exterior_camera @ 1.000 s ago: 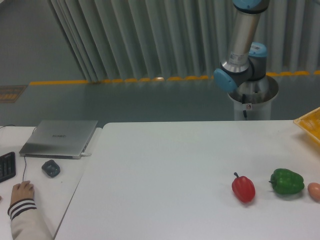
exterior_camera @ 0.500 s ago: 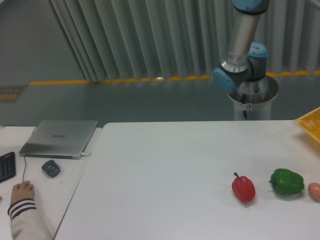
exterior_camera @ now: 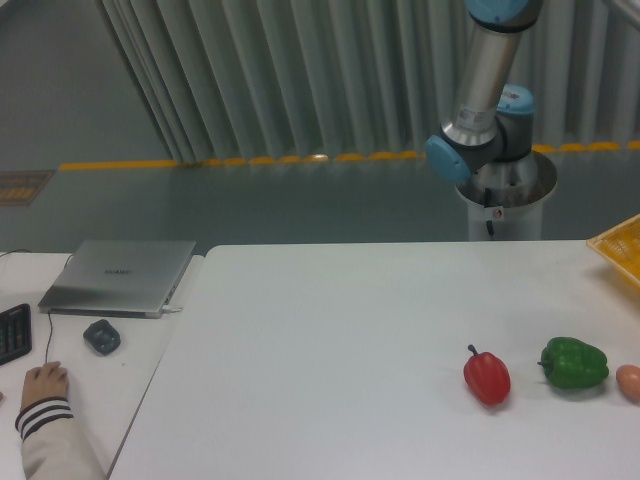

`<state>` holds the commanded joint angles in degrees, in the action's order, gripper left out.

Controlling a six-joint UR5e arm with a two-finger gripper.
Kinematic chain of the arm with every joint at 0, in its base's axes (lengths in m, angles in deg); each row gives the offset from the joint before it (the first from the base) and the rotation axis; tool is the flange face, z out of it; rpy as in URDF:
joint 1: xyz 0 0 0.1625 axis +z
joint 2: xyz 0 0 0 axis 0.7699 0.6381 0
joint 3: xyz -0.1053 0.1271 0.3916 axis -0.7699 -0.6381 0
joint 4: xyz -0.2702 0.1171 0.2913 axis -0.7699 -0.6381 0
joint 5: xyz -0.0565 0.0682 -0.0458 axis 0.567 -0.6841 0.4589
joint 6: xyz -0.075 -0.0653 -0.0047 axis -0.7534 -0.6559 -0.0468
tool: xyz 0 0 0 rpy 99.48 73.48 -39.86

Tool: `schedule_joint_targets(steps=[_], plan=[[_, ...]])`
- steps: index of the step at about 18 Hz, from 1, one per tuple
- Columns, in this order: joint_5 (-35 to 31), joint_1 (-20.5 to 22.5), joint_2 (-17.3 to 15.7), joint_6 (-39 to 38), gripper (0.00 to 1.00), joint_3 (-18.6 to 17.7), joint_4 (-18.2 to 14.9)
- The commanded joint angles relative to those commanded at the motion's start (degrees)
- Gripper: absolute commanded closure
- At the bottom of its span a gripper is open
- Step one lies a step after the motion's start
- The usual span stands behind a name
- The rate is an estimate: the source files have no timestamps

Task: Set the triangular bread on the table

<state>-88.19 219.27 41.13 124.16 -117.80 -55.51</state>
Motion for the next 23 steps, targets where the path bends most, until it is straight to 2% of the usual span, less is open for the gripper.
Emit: schedule_joint_targets(steps=[3, 5, 6, 8, 11, 18, 23], plan=[[-1.0, 0.0, -0.1, 0.2, 0.71, 0.6, 0.1], [-1.6, -0.2, -0.4, 0.4, 0.87, 1.2, 0.0], [-1.6, -0.3, -0.5, 0.4, 0.91, 1.6, 0.0], [-1.6, -0.5, -0.9, 0.3, 0.94, 1.8, -0.4], [-1.8, -1.9, -3.1, 0.3, 0.94, 1.6, -1.1], [-1.5, -4.4, -9.3, 0.3, 0.94, 1.8, -7.9], [-0.8, -6.6, -11.1, -0.8, 0.93, 2.0, -9.1]])
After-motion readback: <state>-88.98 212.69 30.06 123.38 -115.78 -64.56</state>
